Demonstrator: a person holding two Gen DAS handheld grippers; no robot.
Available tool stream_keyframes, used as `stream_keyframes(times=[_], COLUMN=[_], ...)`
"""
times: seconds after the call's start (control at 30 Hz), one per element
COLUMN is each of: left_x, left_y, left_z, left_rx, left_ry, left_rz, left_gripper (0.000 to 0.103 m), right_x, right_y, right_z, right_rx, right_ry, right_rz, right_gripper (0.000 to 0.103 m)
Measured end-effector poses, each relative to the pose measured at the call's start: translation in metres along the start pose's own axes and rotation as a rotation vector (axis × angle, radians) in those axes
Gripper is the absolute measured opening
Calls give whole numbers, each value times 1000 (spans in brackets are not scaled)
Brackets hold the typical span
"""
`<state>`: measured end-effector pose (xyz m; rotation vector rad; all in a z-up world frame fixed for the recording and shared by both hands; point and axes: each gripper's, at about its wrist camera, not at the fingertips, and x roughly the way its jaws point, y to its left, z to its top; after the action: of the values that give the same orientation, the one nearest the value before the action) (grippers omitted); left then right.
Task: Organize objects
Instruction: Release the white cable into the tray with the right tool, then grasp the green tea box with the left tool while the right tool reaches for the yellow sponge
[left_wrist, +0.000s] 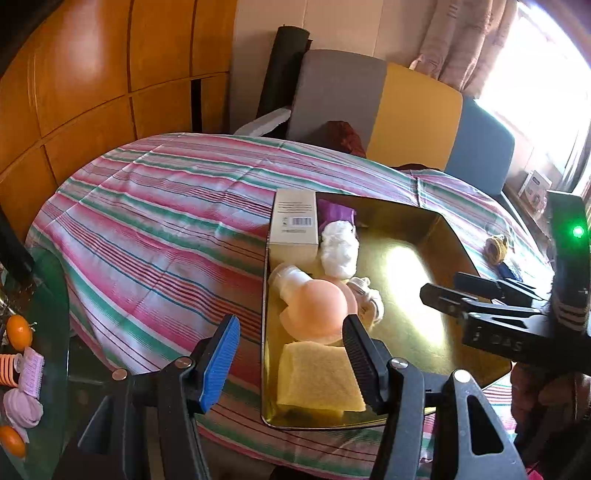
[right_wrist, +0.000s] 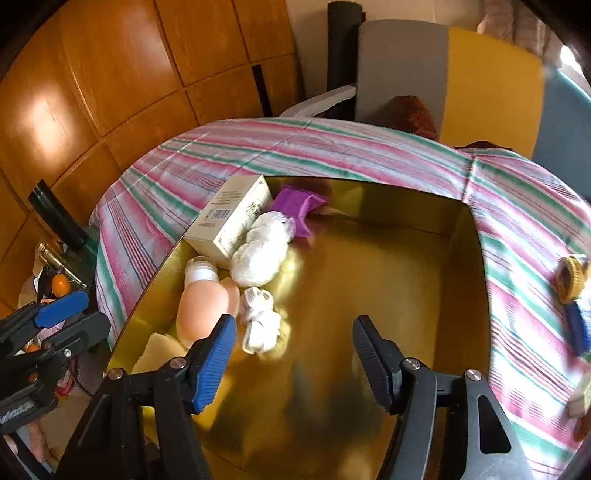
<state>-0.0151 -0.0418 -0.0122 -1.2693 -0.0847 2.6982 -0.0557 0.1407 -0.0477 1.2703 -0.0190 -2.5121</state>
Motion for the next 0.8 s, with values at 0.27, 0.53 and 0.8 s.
stream_keyframes(times=[0.27,0.53,0.8], left_x=[-2,-1,1], left_y=[-22,-56,-103], left_z=[1,2,8], left_rx=[56,130,228], left_ry=[6,15,19], left_rz=[-14,-39,-99], left_gripper=[59,59,59], right_x=[-42,-82,-131], right_y=[-38,-102,-185], right_z=[-16,-29,-45], right_rx=[62,168,269], right_ry=[-57,-110,-157], right_rz=[-54,-149,-292], right_gripper=[75,77,81])
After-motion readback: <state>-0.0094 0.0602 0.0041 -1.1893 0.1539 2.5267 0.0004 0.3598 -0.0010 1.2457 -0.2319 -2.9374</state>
